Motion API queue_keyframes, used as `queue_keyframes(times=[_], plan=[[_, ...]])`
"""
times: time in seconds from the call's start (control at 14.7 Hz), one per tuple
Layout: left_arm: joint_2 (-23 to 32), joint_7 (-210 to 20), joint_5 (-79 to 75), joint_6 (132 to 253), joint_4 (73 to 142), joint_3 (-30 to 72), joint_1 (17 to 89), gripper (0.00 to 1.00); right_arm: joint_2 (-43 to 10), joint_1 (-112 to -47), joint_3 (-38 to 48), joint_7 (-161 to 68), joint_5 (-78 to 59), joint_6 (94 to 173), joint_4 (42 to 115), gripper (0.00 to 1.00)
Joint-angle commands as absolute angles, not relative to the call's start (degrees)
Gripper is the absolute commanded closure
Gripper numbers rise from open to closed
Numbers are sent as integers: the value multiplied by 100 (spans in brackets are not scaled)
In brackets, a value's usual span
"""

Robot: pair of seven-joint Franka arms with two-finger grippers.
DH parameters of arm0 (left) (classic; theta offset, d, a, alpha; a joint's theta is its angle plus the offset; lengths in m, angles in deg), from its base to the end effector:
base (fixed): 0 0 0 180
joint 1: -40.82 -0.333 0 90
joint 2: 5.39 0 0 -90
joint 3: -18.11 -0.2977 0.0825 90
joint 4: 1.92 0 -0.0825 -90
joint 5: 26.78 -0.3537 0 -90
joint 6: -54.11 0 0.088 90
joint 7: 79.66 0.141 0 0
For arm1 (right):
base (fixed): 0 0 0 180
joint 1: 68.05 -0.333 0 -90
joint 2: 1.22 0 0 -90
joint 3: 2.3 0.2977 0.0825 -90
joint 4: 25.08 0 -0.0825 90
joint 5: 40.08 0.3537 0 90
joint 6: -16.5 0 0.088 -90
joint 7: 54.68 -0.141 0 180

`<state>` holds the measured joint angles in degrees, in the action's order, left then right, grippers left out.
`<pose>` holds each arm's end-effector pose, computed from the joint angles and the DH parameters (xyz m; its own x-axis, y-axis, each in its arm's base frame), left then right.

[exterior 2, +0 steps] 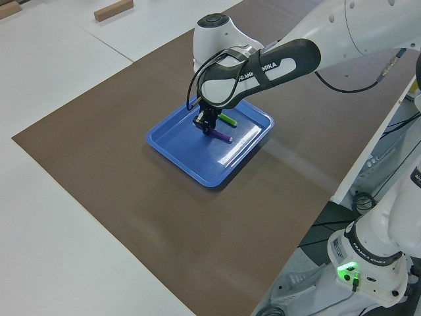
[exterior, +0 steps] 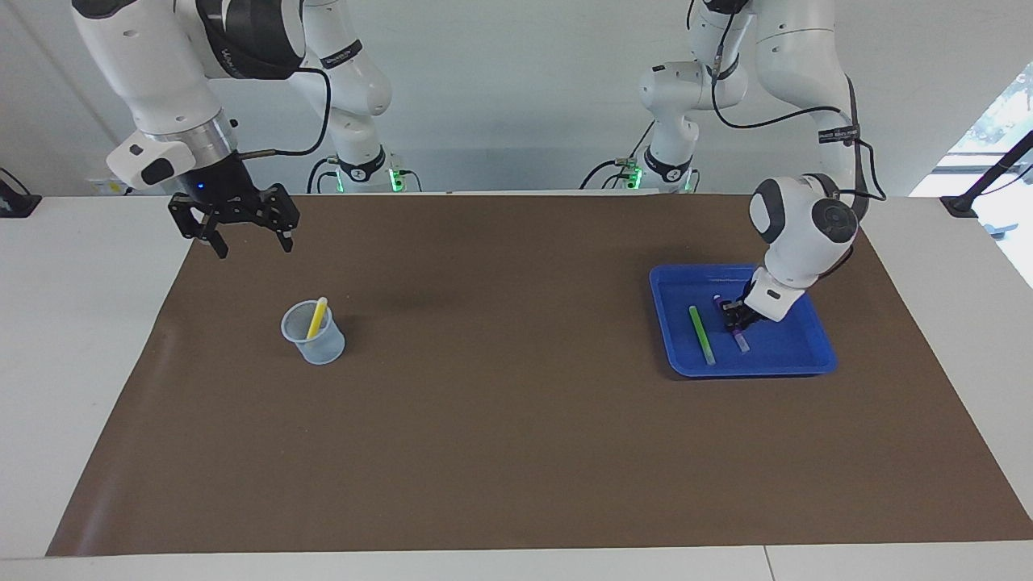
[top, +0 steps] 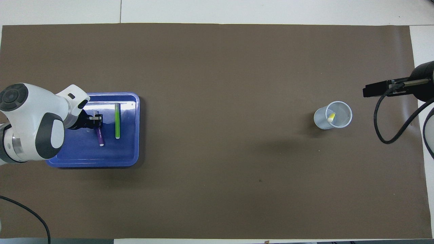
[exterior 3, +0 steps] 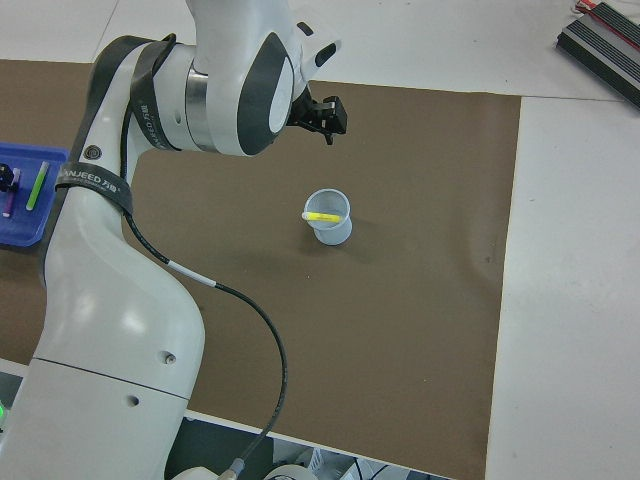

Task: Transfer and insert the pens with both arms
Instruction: 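Release the pen into the cup while the left gripper reaches the purple pen, then grasp and lift the purple pen with the left gripper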

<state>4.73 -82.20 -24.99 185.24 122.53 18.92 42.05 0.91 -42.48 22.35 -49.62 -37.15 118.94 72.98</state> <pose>0.5224 -0.0201 0.2761 0.9977 0.0294 -0.0613 0.0308 -0.9993 0.0220 0.5360 0.0006 0.5472 0.9917 0.0627 0.1126 0.0660 -0.9975 -0.0255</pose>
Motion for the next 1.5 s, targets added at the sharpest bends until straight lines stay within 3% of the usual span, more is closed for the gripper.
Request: queue_keyframes(times=[0.0, 0.14, 0.27, 0.48, 0.75, 1.43], plan=[[542, -8221, -2616, 18603, 12209, 1872, 4258, 79, -104, -4283, 2319, -5186, -3894, 11556, 6889, 0], [542, -8221, -2608, 18594, 12209, 1872, 4258, 87, -139, -4327, 2319, -5186, -3937, 11433, 6774, 0], [542, -8221, -2608, 18585, 12209, 1872, 4267, 100, -157, -4834, 2049, -5256, -4069, 11310, 6765, 0], [542, -8229, -2607, 18498, 12165, 1872, 4258, 100, -157, -5757, 1057, -5608, -4131, 11073, 6668, 0], [603, -8256, -2607, 17981, 11850, 1872, 4179, 100, -192, -6488, 307, -5626, -4262, 10756, 6511, 0], [305, -8842, -2240, 15678, 10619, 1890, 4188, 100, -201, -6770, 43, -6065, -4377, 10360, 6308, 0]])
